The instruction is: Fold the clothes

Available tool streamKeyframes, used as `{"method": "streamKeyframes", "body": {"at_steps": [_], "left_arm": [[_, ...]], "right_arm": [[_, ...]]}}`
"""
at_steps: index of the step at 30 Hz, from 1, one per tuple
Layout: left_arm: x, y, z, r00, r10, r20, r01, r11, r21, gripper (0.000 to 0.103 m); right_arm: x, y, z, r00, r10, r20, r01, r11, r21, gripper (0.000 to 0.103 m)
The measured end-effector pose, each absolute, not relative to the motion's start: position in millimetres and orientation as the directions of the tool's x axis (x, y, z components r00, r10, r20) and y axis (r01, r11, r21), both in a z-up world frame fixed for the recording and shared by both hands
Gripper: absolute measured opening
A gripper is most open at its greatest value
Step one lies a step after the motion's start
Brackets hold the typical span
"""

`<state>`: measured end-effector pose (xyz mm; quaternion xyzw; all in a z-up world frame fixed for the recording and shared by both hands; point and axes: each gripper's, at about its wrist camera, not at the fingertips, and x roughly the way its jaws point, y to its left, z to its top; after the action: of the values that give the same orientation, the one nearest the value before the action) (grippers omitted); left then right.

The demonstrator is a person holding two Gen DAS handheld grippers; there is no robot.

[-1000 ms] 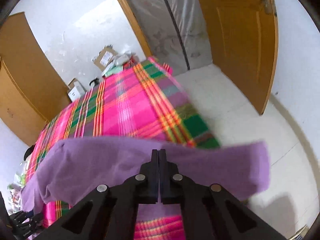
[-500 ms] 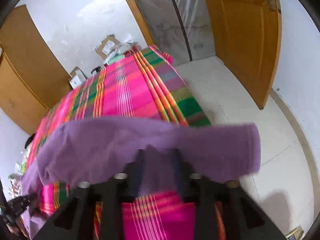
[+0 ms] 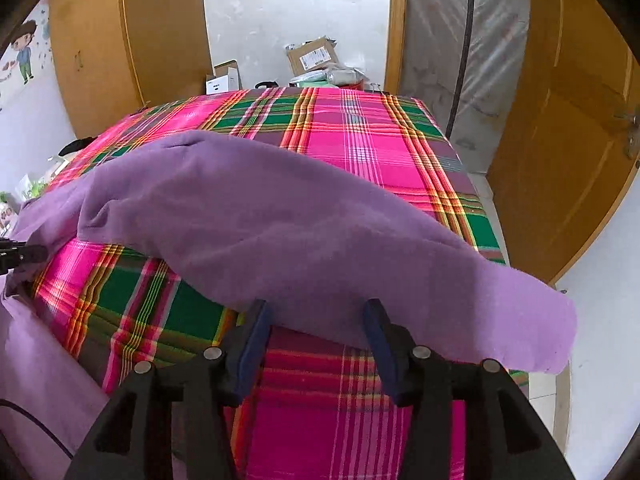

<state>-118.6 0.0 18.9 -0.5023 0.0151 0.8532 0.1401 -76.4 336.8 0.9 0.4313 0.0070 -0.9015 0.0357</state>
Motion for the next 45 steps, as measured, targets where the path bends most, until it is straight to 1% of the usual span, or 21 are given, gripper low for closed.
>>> {"method": "streamKeyframes", "body": {"at_steps": [1,2,4,5,6,7,8,9,10,19,21,24,26,28,34,36,38,41,42,43,45], "left_arm": [[-119,-1,20,-0.461,0.226,-0.858,-0.251,-0.961,-0.119,0.013],[-119,-2,22,-0.465,0.229,-0.855,-0.248,-0.961,-0.123,0.013],[-119,-5,24,-0.473,0.234,-0.849,-0.241,-0.962,-0.13,0.013],[-119,-6,26,-0.477,0.236,-0.846,-0.238,-0.962,-0.134,0.013],[-118,-7,27,-0.48,0.238,-0.844,-0.235,-0.962,-0.138,0.013],[-118,-9,28,-0.484,0.241,-0.841,-0.233,-0.962,-0.142,0.013],[-118,-10,30,-0.488,0.245,-0.837,-0.232,-0.962,-0.146,0.013],[-117,-11,32,-0.493,0.249,-0.834,-0.232,-0.961,-0.15,0.01],[-117,-13,34,-0.497,0.253,-0.83,-0.231,-0.961,-0.154,0.009],[-109,-16,42,-0.497,0.287,-0.819,-0.247,-0.952,-0.183,0.009],[-107,-17,38,-0.483,0.293,-0.825,-0.252,-0.949,-0.19,0.009],[-105,-17,31,-0.461,0.299,-0.835,-0.257,-0.946,-0.197,0.007],[-103,-17,30,-0.453,0.302,-0.839,-0.267,-0.944,-0.196,0.007],[-101,-17,29,-0.45,0.305,-0.839,-0.273,-0.942,-0.196,0.007],[-98,-20,30,-0.443,0.309,-0.842,-0.281,-0.939,-0.197,0.007],[-99,-20,29,-0.441,0.308,-0.843,-0.28,-0.94,-0.197,0.007],[-99,-20,30,-0.444,0.308,-0.841,-0.278,-0.94,-0.197,0.007],[-99,-18,33,-0.446,0.31,-0.839,-0.279,-0.94,-0.199,0.007],[-99,-17,34,-0.449,0.312,-0.837,-0.279,-0.939,-0.2,0.007],[-100,-16,35,-0.451,0.313,-0.836,-0.28,-0.939,-0.201,0.007],[-101,-13,36,-0.452,0.315,-0.835,-0.283,-0.938,-0.201,0.007]], "right_arm": [[-77,338,1,-0.625,-0.06,-0.778,0.068,-0.997,0.023,0.047],[-78,341,2,-0.626,-0.052,-0.778,0.058,-0.998,0.02,0.043],[-80,347,3,-0.627,-0.032,-0.779,0.031,-0.999,0.016,0.024],[-80,350,3,-0.626,-0.022,-0.779,0.017,-1.0,0.015,0.017],[-81,353,4,-0.627,-0.012,-0.779,0.003,-1.0,0.014,0.003],[-83,356,5,-0.631,-0.007,-0.776,-0.007,-1.0,0.015,0.003],[-85,360,7,-0.636,-0.002,-0.772,-0.016,-1.0,0.016,0.002],[-87,364,8,-0.64,0.003,-0.769,-0.026,-1.0,0.018,0.002],[-89,367,10,-0.645,0.01,-0.764,-0.036,-0.999,0.018,0.002],[-103,392,60,-0.735,0.116,-0.668,-0.124,-0.992,-0.036,0.002],[-103,395,63,-0.734,0.145,-0.663,-0.138,-0.988,-0.063,0.002],[-106,400,48,-0.688,0.163,-0.707,-0.141,-0.986,-0.09,0.002],[-108,404,35,-0.644,0.136,-0.753,-0.124,-0.99,-0.072,0.002],[-108,407,28,-0.621,0.115,-0.775,-0.121,-0.991,-0.049,0.002],[-91,438,37,-0.633,0.043,-0.773,-0.182,-0.979,0.094,0.002],[-83,452,36,-0.636,0.072,-0.768,-0.237,-0.966,0.105,0.003],[-78,468,32,-0.627,0.101,-0.773,-0.305,-0.944,0.124,0.008],[-74,495,23,-0.625,0.065,-0.778,-0.38,-0.895,0.231,0.019],[-72,504,19,-0.626,0.051,-0.778,-0.401,-0.877,0.265,0.03],[-73,509,15,-0.627,0.031,-0.778,-0.408,-0.864,0.295,0.038],[-77,517,6,-0.629,-0.019,-0.777,-0.406,-0.845,0.349,0.041]]}}
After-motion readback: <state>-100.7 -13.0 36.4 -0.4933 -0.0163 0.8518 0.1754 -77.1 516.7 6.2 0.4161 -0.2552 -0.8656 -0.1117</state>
